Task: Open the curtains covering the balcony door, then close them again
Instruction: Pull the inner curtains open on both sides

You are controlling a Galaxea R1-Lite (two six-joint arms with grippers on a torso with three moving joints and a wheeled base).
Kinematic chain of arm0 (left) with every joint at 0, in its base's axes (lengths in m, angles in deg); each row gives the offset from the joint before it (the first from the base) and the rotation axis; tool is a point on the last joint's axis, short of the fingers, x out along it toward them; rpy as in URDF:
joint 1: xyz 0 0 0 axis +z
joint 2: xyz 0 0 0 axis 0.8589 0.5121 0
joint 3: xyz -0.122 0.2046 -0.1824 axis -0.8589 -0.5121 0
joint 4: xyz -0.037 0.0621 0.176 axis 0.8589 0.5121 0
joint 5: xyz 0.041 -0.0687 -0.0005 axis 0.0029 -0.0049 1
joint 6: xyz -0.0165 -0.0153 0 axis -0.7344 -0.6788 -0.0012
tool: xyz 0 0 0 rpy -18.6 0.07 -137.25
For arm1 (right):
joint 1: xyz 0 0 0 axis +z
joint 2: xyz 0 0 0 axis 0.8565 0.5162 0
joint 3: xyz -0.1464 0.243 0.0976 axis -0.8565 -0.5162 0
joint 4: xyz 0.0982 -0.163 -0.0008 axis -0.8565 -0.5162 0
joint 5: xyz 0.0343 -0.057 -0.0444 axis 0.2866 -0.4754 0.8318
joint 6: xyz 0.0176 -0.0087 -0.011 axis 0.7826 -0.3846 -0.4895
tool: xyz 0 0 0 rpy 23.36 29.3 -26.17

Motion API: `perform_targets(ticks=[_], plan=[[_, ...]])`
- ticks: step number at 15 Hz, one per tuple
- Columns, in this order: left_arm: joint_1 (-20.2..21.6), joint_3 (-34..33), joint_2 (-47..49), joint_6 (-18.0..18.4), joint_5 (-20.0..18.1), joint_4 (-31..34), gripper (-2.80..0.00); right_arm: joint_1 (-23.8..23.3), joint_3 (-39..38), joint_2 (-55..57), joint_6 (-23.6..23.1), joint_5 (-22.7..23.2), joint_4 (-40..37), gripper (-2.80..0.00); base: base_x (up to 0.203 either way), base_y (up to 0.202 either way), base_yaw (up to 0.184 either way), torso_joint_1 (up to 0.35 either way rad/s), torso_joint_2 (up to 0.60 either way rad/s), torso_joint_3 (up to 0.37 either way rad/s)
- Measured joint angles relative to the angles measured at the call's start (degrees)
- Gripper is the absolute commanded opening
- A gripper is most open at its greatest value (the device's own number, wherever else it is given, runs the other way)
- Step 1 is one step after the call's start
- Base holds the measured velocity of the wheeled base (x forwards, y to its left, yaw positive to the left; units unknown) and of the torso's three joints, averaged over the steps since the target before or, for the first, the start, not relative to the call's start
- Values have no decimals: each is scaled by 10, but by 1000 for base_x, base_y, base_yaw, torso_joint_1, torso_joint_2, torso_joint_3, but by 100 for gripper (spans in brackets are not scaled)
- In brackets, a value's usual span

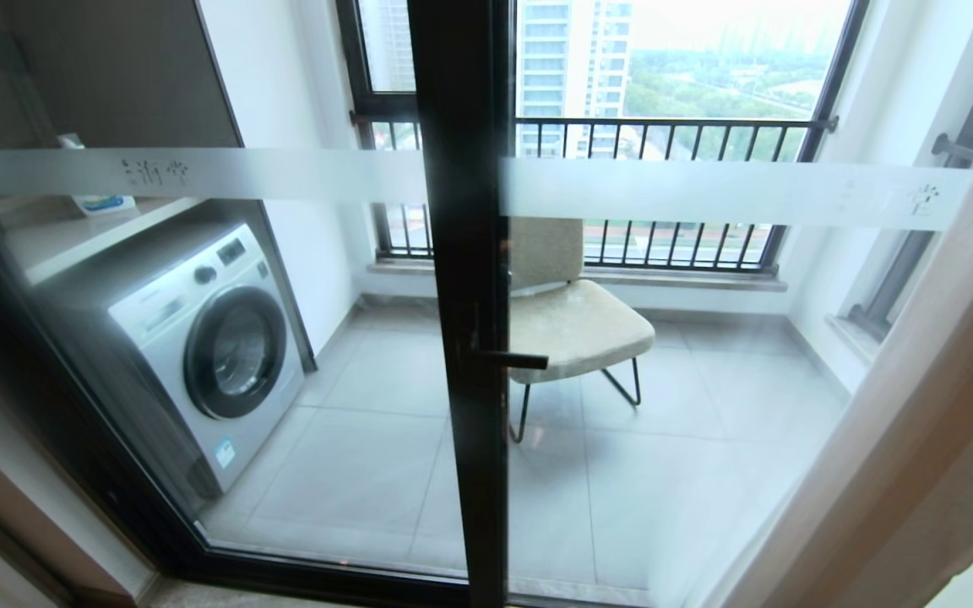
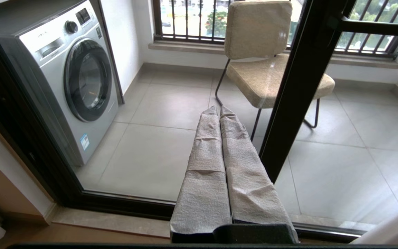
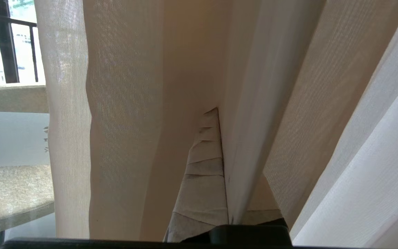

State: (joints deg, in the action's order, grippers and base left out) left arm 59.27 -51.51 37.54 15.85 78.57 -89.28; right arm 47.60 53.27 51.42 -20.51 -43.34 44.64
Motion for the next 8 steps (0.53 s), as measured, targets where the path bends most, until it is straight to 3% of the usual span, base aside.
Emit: perform_targets(ticks=[8], plan=[[0, 0, 0, -1, 1, 0, -280, -1, -2, -1, 6, 0, 0, -280, 0, -190, -1, 3, 5, 3]])
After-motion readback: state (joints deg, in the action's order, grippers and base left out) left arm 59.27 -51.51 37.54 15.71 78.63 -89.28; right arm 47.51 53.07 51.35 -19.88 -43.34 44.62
